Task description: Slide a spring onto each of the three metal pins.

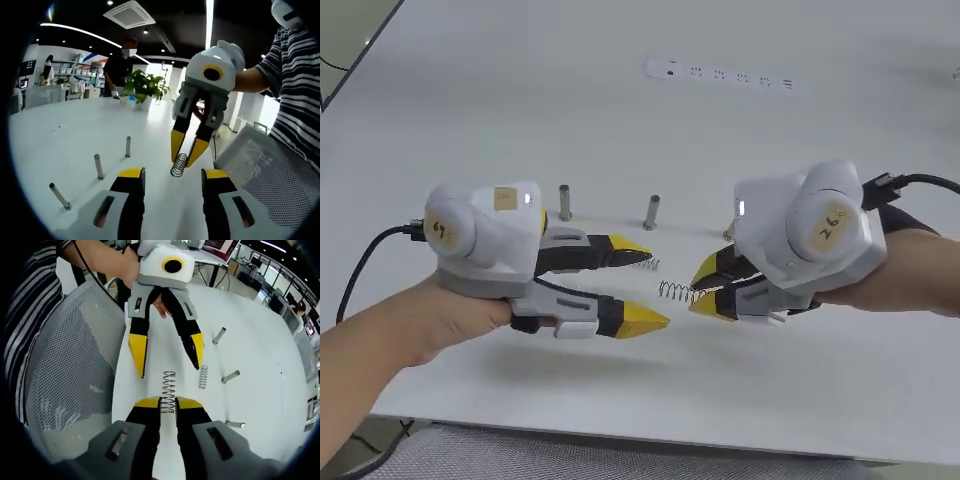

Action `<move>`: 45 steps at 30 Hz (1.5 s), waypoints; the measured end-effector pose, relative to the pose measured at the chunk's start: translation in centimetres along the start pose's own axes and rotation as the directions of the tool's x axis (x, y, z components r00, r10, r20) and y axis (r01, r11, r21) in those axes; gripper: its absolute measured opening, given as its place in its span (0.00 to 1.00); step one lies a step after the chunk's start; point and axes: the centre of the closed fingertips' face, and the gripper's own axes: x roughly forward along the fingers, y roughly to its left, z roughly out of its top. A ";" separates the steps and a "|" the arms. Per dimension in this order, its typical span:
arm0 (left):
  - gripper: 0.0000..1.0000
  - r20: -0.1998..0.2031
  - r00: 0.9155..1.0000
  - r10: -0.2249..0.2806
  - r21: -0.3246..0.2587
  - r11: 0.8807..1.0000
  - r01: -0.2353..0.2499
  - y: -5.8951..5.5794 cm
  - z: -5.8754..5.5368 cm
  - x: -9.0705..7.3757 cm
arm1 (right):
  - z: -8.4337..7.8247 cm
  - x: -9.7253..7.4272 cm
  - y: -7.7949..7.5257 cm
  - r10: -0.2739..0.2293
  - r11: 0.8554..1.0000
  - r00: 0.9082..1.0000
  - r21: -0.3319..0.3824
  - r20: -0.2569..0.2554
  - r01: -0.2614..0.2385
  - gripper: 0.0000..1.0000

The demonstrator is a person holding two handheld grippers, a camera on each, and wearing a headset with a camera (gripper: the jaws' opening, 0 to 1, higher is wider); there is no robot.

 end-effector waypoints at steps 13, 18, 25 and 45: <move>0.25 0.006 0.999 -0.042 0.016 0.999 0.042 -0.7 0.2 0.6 | 0.8 -0.5 0.3 0.003 1.000 1.000 -0.018 0.009 -0.003 0.13; 0.21 0.002 0.999 -0.054 0.021 0.998 0.054 -0.9 0.3 0.8 | 1.0 -0.7 0.5 0.005 1.000 1.000 -0.025 0.013 -0.005 0.13; 0.11 0.002 0.997 -0.081 0.025 0.996 0.081 -1.5 0.3 1.1 | 1.1 -1.0 0.6 0.002 0.999 1.000 -0.037 0.005 -0.002 0.13; 0.08 -0.030 0.993 -0.116 0.002 0.993 0.116 -2.1 -0.6 1.0 | -0.1 -0.7 1.6 0.005 1.000 1.000 -0.025 0.009 -0.005 0.17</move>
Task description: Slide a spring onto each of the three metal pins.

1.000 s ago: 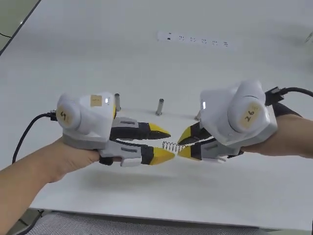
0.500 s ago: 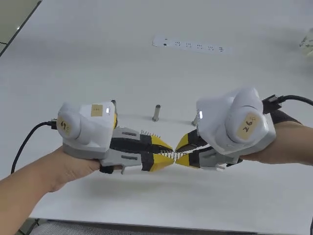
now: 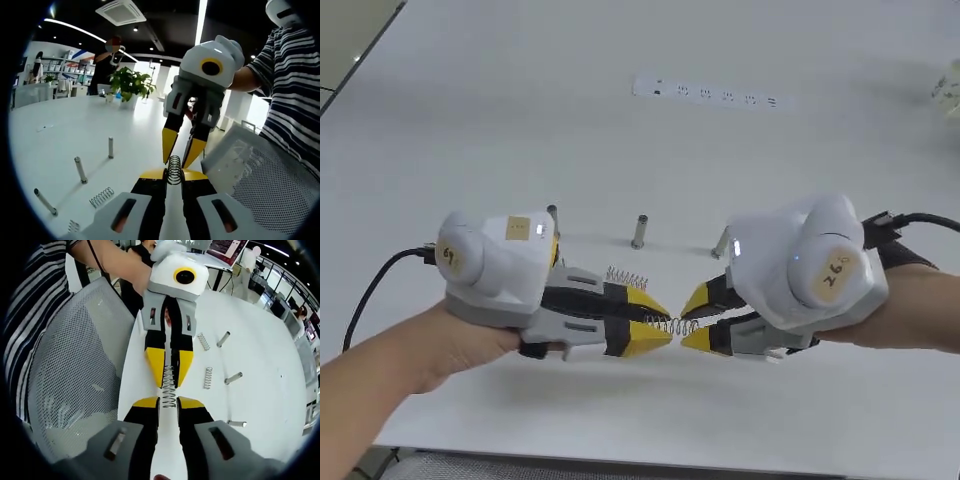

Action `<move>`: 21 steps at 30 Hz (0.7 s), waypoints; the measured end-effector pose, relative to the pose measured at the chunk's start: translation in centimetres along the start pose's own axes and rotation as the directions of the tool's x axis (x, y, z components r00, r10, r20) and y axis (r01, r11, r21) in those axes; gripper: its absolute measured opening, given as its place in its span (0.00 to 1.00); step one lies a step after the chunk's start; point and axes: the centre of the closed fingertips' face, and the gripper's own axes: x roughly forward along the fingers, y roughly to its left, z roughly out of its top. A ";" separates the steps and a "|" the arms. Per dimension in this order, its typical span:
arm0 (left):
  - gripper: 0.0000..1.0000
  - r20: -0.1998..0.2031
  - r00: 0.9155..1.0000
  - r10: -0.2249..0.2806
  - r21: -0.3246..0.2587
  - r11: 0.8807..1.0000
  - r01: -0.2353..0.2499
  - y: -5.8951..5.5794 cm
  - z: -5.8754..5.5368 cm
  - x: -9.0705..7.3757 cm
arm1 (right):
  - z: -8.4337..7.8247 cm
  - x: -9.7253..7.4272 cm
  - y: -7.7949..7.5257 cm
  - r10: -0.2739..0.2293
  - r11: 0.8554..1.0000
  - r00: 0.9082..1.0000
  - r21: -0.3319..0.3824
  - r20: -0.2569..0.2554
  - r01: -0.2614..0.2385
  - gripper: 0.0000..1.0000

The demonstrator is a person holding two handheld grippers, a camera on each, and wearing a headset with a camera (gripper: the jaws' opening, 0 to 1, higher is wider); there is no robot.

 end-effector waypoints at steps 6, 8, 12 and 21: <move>0.08 -0.007 1.000 -0.008 -0.001 1.000 0.008 -0.1 -0.2 -0.2 | -0.6 -0.1 0.1 -0.004 1.000 1.000 0.028 0.014 0.004 0.17; 0.08 -0.009 1.000 -0.010 -0.004 1.000 0.010 -0.1 -0.2 -0.2 | -0.6 -0.1 0.0 -0.014 1.000 1.000 0.026 0.021 0.013 0.17; 0.08 -0.016 1.000 -0.016 -0.004 1.000 0.016 -0.3 -0.3 -0.2 | -0.1 -0.2 -0.1 -0.021 0.999 0.999 0.032 0.050 0.019 0.16; 0.08 -0.017 1.000 -0.022 -0.004 1.000 0.022 -0.4 -0.2 0.0 | -0.1 0.1 0.3 0.007 1.000 0.998 0.029 0.061 -0.009 0.13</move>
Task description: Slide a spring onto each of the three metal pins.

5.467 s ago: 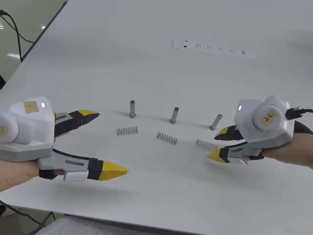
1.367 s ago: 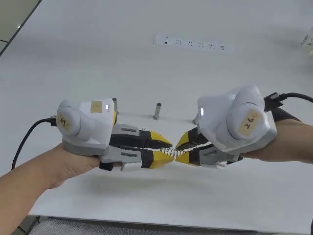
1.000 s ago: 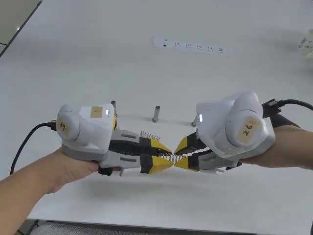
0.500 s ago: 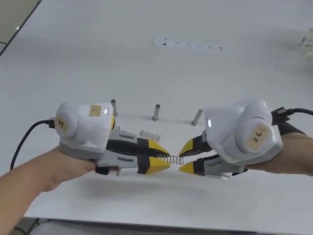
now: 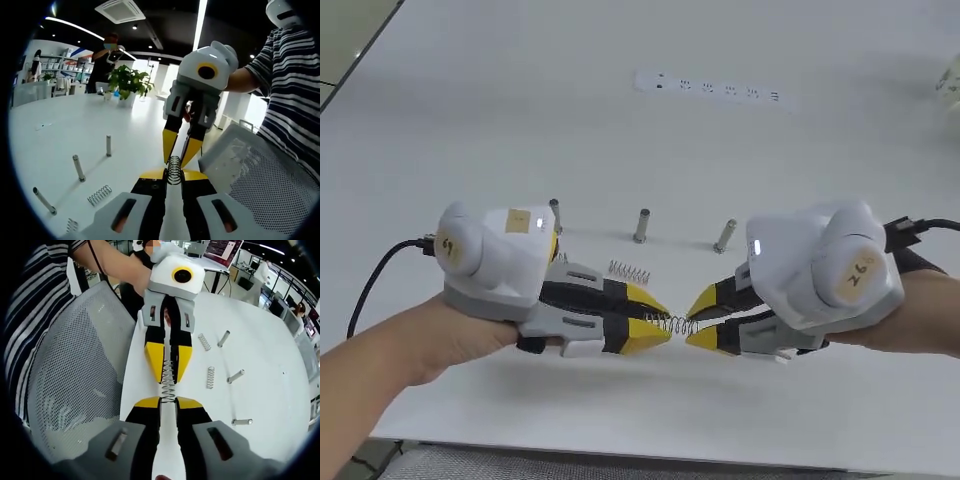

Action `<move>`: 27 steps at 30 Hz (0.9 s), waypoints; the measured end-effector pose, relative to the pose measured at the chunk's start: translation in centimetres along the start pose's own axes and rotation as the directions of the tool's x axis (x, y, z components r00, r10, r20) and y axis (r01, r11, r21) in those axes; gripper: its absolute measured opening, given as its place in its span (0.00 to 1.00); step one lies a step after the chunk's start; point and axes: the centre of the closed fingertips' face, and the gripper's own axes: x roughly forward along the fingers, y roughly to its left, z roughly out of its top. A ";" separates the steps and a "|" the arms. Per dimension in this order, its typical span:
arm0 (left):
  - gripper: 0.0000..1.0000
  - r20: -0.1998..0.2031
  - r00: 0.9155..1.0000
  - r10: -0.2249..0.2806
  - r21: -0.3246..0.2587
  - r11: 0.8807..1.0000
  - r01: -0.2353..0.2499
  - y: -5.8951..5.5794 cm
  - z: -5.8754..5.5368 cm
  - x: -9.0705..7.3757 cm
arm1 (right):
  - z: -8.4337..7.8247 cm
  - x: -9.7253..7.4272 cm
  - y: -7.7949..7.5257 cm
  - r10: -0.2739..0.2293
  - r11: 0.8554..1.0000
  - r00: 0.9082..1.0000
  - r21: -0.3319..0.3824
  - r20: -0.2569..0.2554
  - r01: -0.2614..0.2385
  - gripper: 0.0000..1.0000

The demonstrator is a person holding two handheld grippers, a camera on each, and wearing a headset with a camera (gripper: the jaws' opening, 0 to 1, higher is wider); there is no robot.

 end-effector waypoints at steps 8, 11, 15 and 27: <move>0.08 -0.009 1.000 -0.013 -0.007 1.000 0.013 -0.2 -0.3 -0.1 | 0.4 -0.6 0.2 0.011 0.999 1.000 -0.050 0.009 -0.011 0.12; 0.08 -0.013 1.000 -0.011 -0.006 1.000 0.011 -0.2 -0.4 -0.2 | 0.9 -1.0 0.1 0.002 0.998 1.000 -0.069 0.024 -0.001 0.12; 0.08 -0.027 1.000 -0.004 0.006 1.000 0.004 -0.1 -0.7 -0.3 | 1.7 -1.3 -0.1 0.000 0.998 0.999 -0.068 0.054 0.004 0.12; 0.08 -0.037 0.999 0.013 0.018 1.000 -0.013 0.1 -1.0 -0.5 | 4.3 -1.6 -0.4 -0.005 1.000 0.987 -0.023 0.158 0.009 0.12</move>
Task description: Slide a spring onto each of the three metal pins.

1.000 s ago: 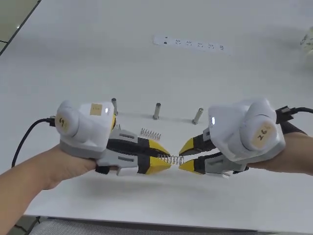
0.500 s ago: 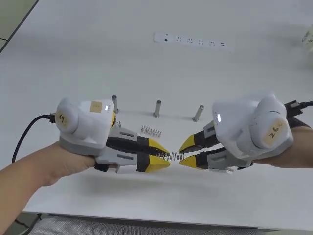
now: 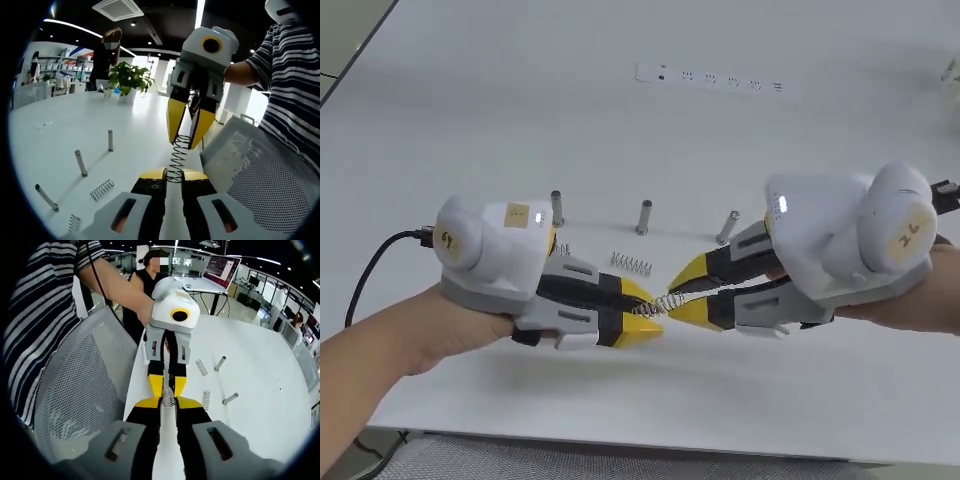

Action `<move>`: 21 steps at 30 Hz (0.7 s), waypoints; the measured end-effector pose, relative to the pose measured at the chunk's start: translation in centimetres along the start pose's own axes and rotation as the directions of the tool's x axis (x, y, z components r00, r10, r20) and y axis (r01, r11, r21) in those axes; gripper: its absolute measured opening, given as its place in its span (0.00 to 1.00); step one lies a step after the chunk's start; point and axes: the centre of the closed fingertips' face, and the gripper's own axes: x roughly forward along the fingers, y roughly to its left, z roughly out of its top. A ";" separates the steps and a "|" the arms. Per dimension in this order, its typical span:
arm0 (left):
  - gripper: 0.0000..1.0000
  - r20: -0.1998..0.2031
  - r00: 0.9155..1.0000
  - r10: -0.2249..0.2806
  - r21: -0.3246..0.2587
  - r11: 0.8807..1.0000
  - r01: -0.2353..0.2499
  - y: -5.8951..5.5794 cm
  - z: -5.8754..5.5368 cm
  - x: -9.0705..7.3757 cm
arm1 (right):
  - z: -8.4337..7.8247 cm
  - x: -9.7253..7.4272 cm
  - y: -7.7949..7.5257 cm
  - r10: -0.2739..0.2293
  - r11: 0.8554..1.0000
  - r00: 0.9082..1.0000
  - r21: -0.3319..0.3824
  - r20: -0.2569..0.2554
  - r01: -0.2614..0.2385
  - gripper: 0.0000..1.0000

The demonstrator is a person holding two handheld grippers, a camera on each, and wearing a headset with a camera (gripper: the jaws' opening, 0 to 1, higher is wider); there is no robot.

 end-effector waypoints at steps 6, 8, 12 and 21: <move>0.08 0.013 1.000 -0.002 -0.005 1.000 0.002 -0.2 0.2 0.1 | 1.3 0.0 -0.2 -0.025 0.999 0.997 0.040 0.075 0.023 0.12; 0.08 0.016 1.000 0.000 -0.003 1.000 0.000 -0.2 0.3 0.1 | 1.5 0.0 -0.2 -0.028 0.999 0.997 0.037 0.079 0.025 0.12; 0.08 0.024 1.000 -0.004 -0.006 1.000 0.004 -0.4 0.4 0.1 | 2.5 0.3 -0.2 -0.053 0.997 0.990 0.055 0.134 0.046 0.12; 0.08 0.044 0.999 0.010 -0.010 1.000 -0.010 -0.2 0.7 -0.2 | 3.5 0.5 -0.2 -0.101 0.995 0.975 0.021 0.196 0.098 0.12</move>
